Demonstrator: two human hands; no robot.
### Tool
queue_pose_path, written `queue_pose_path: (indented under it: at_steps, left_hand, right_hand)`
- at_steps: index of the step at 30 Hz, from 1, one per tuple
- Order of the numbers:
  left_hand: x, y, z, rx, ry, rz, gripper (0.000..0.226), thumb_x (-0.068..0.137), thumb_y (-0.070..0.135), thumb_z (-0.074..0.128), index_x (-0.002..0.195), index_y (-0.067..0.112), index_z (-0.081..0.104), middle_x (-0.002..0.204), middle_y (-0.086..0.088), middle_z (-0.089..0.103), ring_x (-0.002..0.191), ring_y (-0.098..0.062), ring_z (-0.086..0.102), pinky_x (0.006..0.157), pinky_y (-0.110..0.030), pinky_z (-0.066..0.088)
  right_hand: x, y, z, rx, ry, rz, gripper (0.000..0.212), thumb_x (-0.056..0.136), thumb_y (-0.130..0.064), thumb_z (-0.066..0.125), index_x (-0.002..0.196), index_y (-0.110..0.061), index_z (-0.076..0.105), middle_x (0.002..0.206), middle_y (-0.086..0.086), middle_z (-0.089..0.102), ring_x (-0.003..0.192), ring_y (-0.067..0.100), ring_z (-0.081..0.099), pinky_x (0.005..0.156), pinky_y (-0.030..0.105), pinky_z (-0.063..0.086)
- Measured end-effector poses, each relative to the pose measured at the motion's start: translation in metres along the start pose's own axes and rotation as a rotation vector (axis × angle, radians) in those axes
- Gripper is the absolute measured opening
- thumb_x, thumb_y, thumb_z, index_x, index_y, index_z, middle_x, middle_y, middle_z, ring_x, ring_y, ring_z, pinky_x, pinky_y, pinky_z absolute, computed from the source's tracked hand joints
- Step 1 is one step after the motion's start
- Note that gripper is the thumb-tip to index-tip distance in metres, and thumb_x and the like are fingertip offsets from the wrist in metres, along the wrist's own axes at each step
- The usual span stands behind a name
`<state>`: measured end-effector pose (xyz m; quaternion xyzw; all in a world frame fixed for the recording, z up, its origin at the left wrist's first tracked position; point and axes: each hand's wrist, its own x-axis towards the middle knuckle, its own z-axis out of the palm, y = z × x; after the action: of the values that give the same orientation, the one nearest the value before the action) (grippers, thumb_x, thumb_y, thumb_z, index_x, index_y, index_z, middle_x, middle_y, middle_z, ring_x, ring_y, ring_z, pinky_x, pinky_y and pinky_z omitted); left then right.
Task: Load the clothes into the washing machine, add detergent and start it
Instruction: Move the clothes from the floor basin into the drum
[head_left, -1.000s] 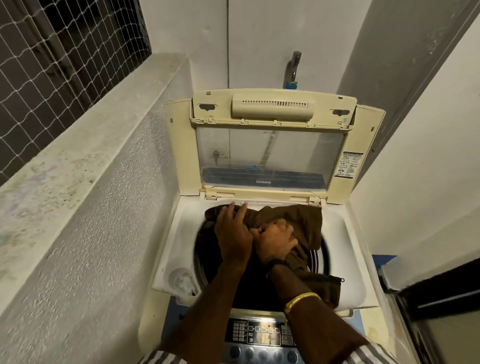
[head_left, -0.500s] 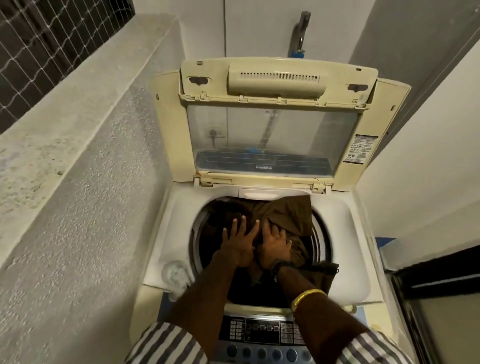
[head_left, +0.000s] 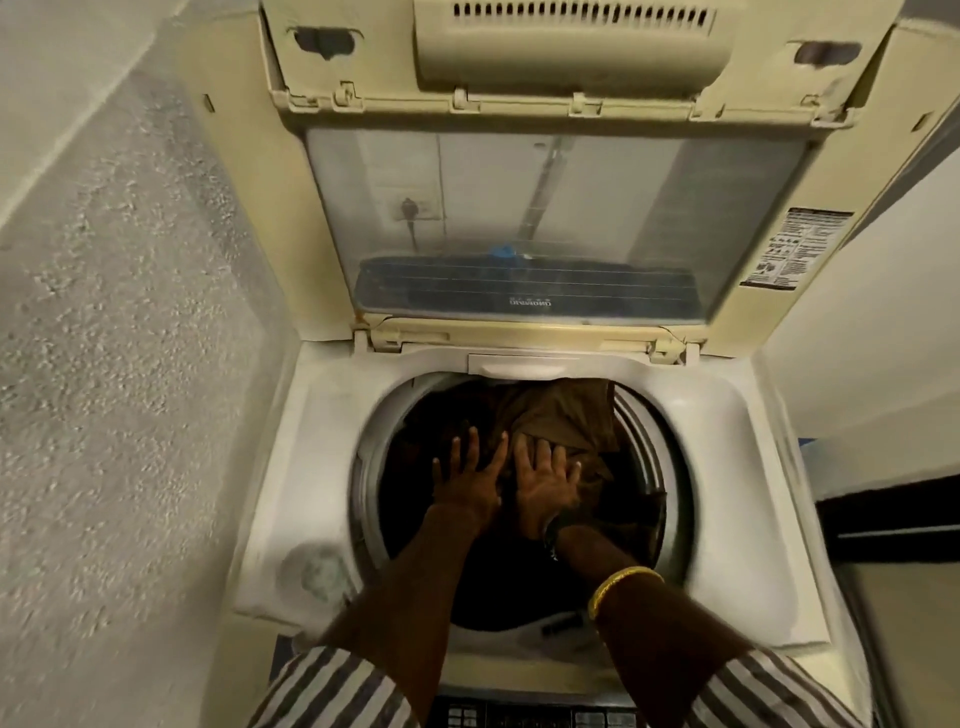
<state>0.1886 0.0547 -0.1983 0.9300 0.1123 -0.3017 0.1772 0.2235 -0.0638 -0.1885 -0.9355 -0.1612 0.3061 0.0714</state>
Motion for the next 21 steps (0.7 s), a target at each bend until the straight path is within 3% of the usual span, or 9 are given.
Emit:
queue_pose_path:
  at_steps: [3,7,11,13,15,18,21]
  left_hand:
    - [0.017,0.001,0.006,-0.015,-0.009,-0.014,0.081,0.097,0.041,0.046,0.153,0.041,-0.013,0.162,-0.007,-0.025,0.149,-0.036,-0.019,0.118,-0.059,-0.004]
    - [0.039,0.004,0.019,0.007,0.030,-0.025,0.073,0.100,0.041,0.039,0.154,0.040,-0.010,0.163,-0.008,-0.022,0.150,-0.036,-0.014,0.117,-0.060,-0.001]
    - [0.057,0.004,0.030,0.027,0.069,-0.035,0.067,0.101,0.045,0.034,0.155,0.039,-0.007,0.164,-0.007,-0.016,0.151,-0.035,-0.007,0.117,-0.061,0.003]
    - [0.061,0.007,0.030,0.068,0.161,-0.037,0.068,0.098,0.044,0.039,0.156,0.036,0.003,0.165,-0.012,0.000,0.150,-0.040,0.011,0.113,-0.067,0.015]
    - [0.065,0.008,0.034,0.095,0.179,-0.040,0.078,0.093,0.045,0.049,0.154,0.035,0.003,0.163,-0.015,0.014,0.146,-0.043,0.025,0.108,-0.069,0.025]
    - [0.075,0.005,0.051,0.067,0.129,-0.057,0.080,0.075,0.049,0.061,0.145,0.029,0.029,0.147,-0.016,0.049,0.125,-0.041,0.056,0.089,-0.062,0.048]
    - [0.090,-0.002,0.077,0.031,0.107,-0.050,0.069,0.076,0.047,0.043,0.143,0.029,0.038,0.144,-0.015,0.050,0.124,-0.040,0.054,0.086,-0.062,0.051]
  right_hand:
    - [0.014,0.004,0.008,0.003,0.000,0.030,0.084,0.095,-0.057,0.042,0.159,-0.025,-0.002,0.165,0.013,0.004,0.151,0.040,0.001,0.119,0.061,0.003]
    - [0.033,0.010,0.017,0.003,0.083,0.035,0.092,0.077,-0.064,0.008,0.159,-0.023,0.014,0.160,0.018,0.022,0.147,0.042,0.018,0.117,0.064,0.011]
    - [0.052,0.020,0.023,-0.067,0.013,0.040,0.065,0.100,-0.043,0.025,0.159,-0.023,0.007,0.162,0.017,0.016,0.148,0.040,0.014,0.117,0.062,0.008]
    - [0.059,0.020,0.025,-0.069,0.019,0.038,0.070,0.090,-0.042,0.020,0.156,-0.019,0.027,0.154,0.022,0.034,0.142,0.046,0.031,0.112,0.068,0.019]
    - [0.073,0.026,0.042,-0.070,0.024,0.050,0.070,0.080,-0.040,0.028,0.141,-0.013,0.051,0.129,0.024,0.060,0.118,0.047,0.056,0.095,0.071,0.042]
    - [0.083,0.032,0.062,-0.013,0.046,0.075,0.058,0.078,-0.036,0.037,0.132,-0.015,0.047,0.112,0.023,0.068,0.104,0.046,0.063,0.080,0.064,0.053]
    - [0.085,0.029,0.073,-0.001,0.050,0.077,0.058,0.079,-0.036,0.036,0.132,-0.014,0.045,0.114,0.025,0.068,0.107,0.049,0.062,0.075,0.060,0.057]
